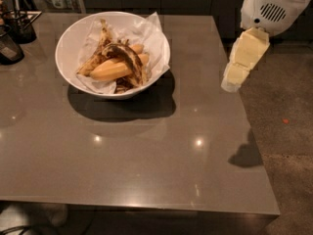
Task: Pick banana from white bowl
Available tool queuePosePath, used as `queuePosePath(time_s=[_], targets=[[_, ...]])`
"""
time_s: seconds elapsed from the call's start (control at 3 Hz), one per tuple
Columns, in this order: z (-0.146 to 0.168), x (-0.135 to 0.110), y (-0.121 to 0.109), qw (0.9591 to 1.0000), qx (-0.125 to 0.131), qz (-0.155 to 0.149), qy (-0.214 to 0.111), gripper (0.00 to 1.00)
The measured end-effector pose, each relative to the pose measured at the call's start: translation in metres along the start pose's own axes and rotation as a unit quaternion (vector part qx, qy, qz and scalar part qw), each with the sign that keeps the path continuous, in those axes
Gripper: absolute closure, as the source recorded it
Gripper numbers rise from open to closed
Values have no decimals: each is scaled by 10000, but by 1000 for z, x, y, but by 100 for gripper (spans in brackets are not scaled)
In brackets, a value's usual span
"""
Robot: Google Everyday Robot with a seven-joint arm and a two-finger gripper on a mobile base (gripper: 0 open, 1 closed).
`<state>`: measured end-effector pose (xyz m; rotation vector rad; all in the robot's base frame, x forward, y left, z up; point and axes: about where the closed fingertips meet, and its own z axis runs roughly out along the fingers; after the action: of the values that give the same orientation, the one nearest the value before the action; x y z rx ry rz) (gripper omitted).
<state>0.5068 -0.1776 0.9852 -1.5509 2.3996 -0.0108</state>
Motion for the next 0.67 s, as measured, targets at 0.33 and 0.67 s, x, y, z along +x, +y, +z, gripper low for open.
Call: queuePosePath(time_s=[0.33,0.67], targets=[[-4,-14,-10,9999,84,-15,-146,0],[8,-36,-10,9994,221,-23,-278,0]])
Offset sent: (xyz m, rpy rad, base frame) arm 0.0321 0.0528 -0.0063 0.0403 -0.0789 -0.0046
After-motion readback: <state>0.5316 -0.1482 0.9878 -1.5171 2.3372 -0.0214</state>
